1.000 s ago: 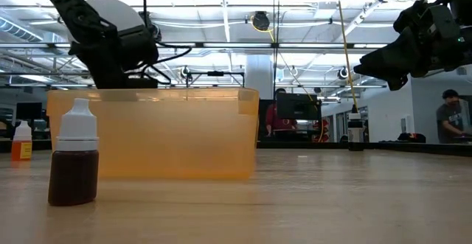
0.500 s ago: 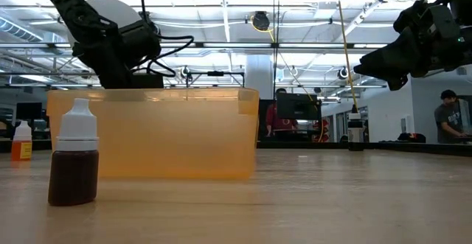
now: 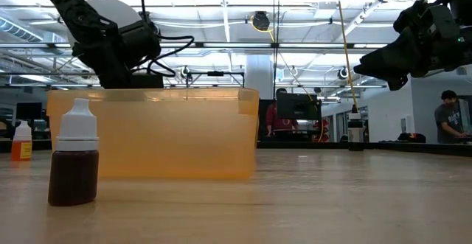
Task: Pick & Place food coloring
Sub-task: Put the small orange food coloring bottle into the orange bin
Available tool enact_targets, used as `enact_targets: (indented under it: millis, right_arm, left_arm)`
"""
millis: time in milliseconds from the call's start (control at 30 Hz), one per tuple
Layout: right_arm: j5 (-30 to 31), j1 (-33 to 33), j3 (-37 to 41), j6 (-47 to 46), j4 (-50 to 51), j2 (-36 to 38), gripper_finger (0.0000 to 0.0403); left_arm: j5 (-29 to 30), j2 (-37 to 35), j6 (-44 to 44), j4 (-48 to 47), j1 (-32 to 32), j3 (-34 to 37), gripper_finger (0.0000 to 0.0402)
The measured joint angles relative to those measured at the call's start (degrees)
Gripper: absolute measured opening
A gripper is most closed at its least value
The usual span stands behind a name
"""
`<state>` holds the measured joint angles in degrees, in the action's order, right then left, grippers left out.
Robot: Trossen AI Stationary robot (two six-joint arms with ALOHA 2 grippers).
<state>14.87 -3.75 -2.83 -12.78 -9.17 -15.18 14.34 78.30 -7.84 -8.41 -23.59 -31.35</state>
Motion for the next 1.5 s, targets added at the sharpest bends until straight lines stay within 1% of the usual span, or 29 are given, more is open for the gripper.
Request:
enact_targets:
  millis: [67,133,267,367,500,633,900,1500]
  right_arm:
    - [0.00,0.01,0.00,0.00,0.00,0.01,0.0130]
    - [0.00,0.01,0.00,0.00,-0.01,0.01,0.0130]
    - [0.00,0.01,0.00,0.00,0.00,0.01,0.0130]
    - [0.00,0.00,0.00,0.00,0.00,0.00,0.0130]
    - [0.00,0.02,0.00,0.00,0.00,0.01,0.0130]
    - [0.00,0.02,0.00,0.00,0.00,0.02,0.0130]
    - [0.00,0.01,0.00,0.00,0.00,0.01,0.0130]
    - [0.00,0.02,0.00,0.00,0.00,0.02,0.0130]
  left_arm:
    - [-1.30,0.00,0.00,0.04,0.00,0.00,0.0245]
    - [-1.34,0.00,0.23,0.20,0.00,0.01,0.0227]
    - [0.36,0.00,0.85,0.59,0.00,0.02,0.0201]
    - [2.27,0.00,1.51,0.90,0.00,0.02,0.0193]
    - [2.46,0.00,2.91,0.96,-0.36,0.02,0.0191]
    - [-0.27,0.00,5.10,0.96,-1.84,0.02,0.0191]
    - [-4.02,0.02,5.44,0.83,-3.14,0.03,0.0191]
    - [-4.24,1.00,6.83,1.06,-3.44,0.07,0.0191]
